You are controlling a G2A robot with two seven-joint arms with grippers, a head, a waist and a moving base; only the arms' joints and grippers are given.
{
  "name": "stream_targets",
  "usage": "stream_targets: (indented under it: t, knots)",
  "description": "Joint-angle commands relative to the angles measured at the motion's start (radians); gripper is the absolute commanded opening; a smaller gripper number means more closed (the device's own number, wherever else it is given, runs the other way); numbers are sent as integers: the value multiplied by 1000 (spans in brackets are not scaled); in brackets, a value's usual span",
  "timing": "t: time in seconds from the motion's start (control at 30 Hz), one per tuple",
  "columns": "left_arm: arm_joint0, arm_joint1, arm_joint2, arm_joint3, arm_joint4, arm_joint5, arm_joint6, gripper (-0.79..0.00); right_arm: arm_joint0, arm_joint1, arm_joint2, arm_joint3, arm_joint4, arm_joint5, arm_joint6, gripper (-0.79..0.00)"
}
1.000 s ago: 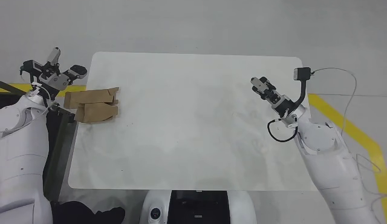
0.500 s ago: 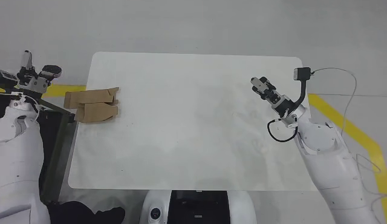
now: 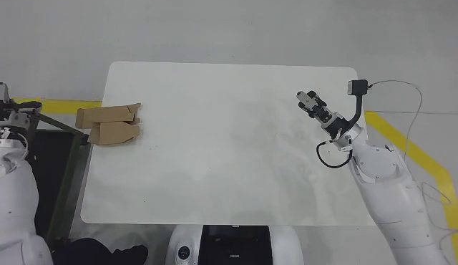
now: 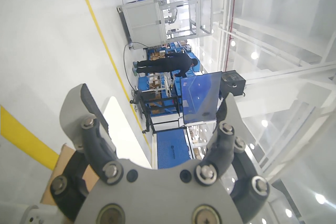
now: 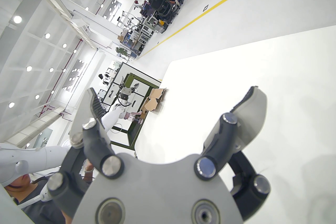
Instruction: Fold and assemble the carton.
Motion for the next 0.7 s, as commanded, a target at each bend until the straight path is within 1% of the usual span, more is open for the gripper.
stream_targets:
  t: [0.0,0.07,0.13,0.23,0.4,0.67]
  knots:
    - [-3,8,7,40,76,-33,27,0,0,0,0,0,0,0,0,0]
    - [-16,13,19,82,133,-53,49,0,0,0,0,0,0,0,0,0]
    - [-28,17,29,127,186,-94,92,0,0,0,0,0,0,0,0,0]
    - [-51,15,56,189,232,-117,96,0,0,0,0,0,0,0,0,0]
    - [-72,13,93,257,273,-140,4,0,0,0,0,0,0,0,0,0]
    - [-103,10,137,305,317,-142,-95,0,0,0,0,0,0,0,0,0]
